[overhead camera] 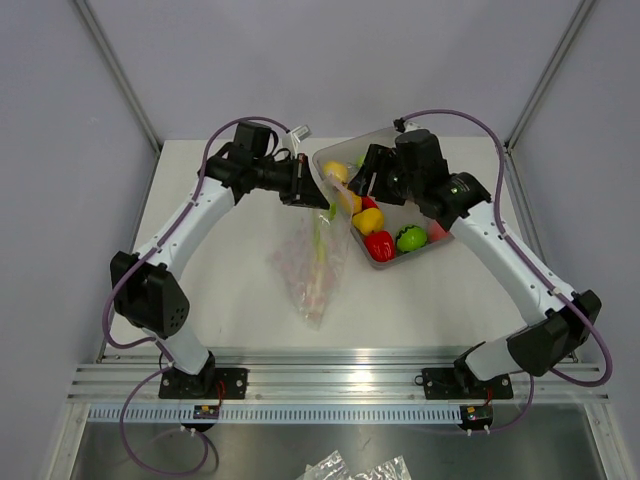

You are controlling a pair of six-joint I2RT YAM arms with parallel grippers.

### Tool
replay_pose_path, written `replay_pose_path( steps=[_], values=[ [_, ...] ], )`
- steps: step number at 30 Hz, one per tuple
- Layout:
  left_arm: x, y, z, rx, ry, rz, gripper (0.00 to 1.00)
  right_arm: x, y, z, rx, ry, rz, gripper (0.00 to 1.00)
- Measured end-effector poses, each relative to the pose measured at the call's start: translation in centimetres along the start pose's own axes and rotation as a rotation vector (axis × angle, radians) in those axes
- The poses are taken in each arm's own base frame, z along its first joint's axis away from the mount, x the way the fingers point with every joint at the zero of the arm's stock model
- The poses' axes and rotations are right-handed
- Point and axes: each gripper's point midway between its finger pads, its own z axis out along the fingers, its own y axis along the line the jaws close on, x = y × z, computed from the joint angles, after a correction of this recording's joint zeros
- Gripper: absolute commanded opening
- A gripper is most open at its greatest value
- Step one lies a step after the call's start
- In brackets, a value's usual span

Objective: Place the food in the zip-top bag and seal the zipper
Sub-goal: Adjust the fake vegetable in the zipper food storage bag, then pick up the fake fruit from the bin.

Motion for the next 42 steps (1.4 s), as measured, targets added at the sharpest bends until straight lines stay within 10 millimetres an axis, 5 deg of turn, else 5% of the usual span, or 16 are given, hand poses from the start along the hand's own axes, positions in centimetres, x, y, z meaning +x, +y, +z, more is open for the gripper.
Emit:
replay_pose_path(
  steps=[6,9,12,22,30,34,42],
  values=[
    [-0.2,-0.1,-0.2,-0.011,-0.003,0.004,0.00,-2.3,-8.2,0.6,0.207,-0.060,0.062,0.68],
    [-0.2,-0.2,-0.3,-0.016,-0.004,0.003,0.00,-1.6,-12.8,0.9,0.323,-0.026,0.078,0.70],
    [-0.3,0.0,-0.4,-0.029,-0.007,-0.001,0.00,0.2,-14.7,2.3,0.370,0.052,0.055,0.73],
    [-3.5,1.2,0.5,-0.099,-0.023,0.011,0.00,6.5,-18.6,7.9,0.425,0.304,0.013,0.80],
    [-3.9,2.3,1.9,-0.109,0.000,-0.005,0.00,5.0,-20.7,11.1,0.441,0.300,0.052,0.83],
    [-3.8,2.4,2.2,-0.112,0.010,-0.011,0.00,3.8,-20.2,12.7,0.363,0.298,0.064,0.88],
    [-3.8,2.4,2.3,-0.110,0.010,-0.013,0.00,6.8,-19.0,15.7,0.225,0.399,0.100,0.90]
  ],
)
